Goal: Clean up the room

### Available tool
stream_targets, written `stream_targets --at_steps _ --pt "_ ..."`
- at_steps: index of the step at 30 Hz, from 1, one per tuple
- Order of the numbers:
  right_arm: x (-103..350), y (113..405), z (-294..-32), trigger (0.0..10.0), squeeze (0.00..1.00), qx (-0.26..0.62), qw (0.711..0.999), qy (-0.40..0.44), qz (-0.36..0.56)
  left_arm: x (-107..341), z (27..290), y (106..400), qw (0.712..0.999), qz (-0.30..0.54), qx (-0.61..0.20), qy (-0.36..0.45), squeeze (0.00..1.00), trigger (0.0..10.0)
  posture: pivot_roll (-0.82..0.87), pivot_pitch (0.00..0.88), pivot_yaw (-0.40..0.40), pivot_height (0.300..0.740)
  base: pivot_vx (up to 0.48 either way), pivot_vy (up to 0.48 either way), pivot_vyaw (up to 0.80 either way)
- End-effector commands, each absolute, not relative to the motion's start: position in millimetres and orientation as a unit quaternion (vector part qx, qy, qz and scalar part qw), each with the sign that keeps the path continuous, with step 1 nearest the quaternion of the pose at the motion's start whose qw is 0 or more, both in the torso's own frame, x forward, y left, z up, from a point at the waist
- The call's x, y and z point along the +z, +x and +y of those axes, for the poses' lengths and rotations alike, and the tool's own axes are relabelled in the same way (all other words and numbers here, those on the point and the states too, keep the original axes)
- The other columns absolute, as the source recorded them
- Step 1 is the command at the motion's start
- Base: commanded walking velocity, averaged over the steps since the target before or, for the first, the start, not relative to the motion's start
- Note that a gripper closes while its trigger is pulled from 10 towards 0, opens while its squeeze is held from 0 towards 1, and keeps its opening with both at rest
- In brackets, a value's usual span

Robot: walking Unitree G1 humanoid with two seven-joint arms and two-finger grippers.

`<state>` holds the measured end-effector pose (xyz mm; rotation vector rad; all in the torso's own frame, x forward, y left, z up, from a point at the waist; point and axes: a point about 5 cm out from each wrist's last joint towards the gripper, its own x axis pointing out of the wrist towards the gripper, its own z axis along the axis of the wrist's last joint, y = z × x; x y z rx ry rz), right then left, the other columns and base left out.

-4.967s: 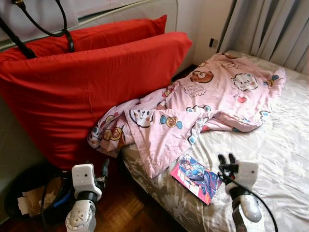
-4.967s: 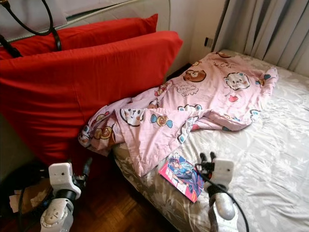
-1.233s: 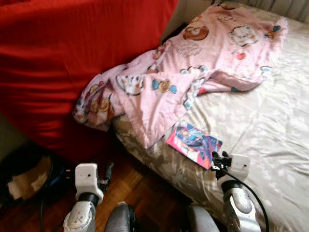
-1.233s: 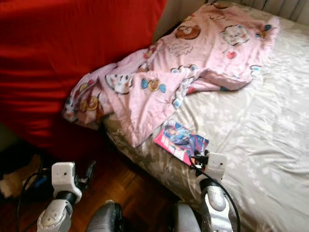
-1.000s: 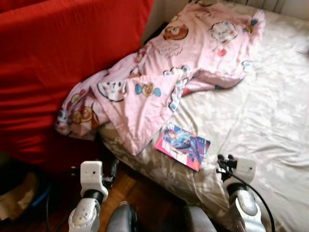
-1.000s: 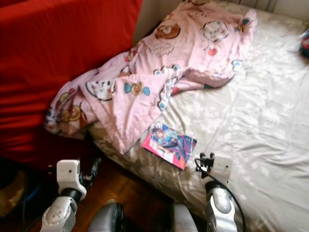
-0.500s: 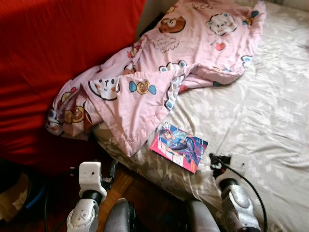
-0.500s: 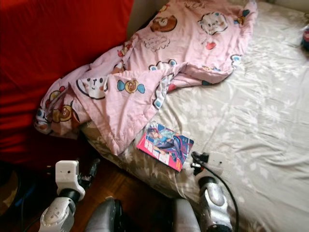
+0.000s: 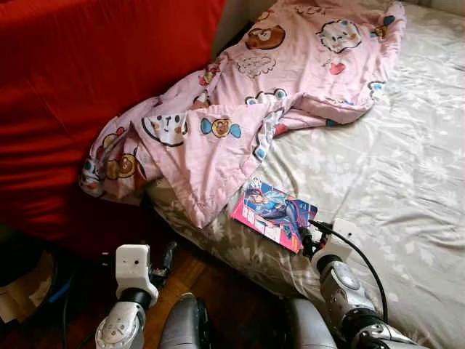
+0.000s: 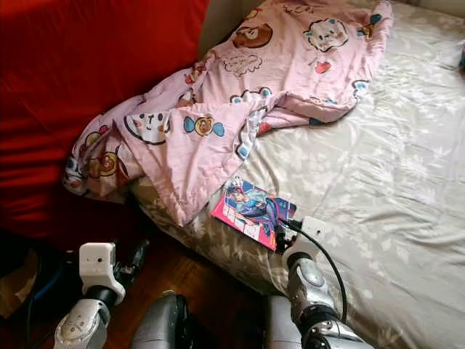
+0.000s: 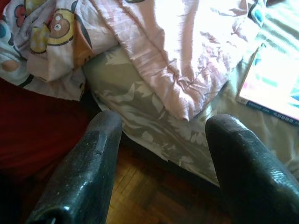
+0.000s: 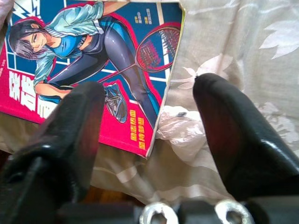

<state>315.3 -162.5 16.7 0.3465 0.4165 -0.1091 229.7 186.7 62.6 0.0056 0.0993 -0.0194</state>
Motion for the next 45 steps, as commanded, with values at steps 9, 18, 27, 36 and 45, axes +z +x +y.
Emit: stream_targets --at_steps 9,18,27,36,45 --pt "13.4 314.1 -169.8 10.0 0.00 -0.079 0.959 0.151 0.225 70.3 186.6 222.3 0.998 0.060 -0.017 0.000 0.00 10.0 0.05 0.393 0.084 0.651 0.000 0.000 0.00" --pt "16.0 315.6 -178.2 10.0 0.00 -0.092 0.960 0.148 0.219 88.4 177.5 228.3 0.999 0.041 -0.033 -0.005 0.00 10.0 0.07 0.451 0.089 0.651 0.000 0.000 0.00" --pt "18.8 319.0 -175.6 5.0 0.00 -0.093 0.959 0.156 0.219 88.5 185.5 211.6 0.998 0.056 -0.022 0.003 0.00 10.0 0.11 0.476 0.089 0.651 0.000 0.000 0.00" --pt "19.8 320.2 -172.6 0.0 0.00 -0.091 0.958 0.164 0.217 89.5 186.7 207.8 0.998 0.065 -0.024 0.012 0.00 10.0 0.11 0.476 0.091 0.651 0.000 0.000 0.00" --pt "14.1 314.0 -182.2 0.0 0.00 -0.109 0.955 0.163 0.224 86.7 186.6 205.7 0.997 0.074 -0.026 0.016 0.00 10.0 0.11 0.475 0.096 0.651 0.000 0.000 0.00"
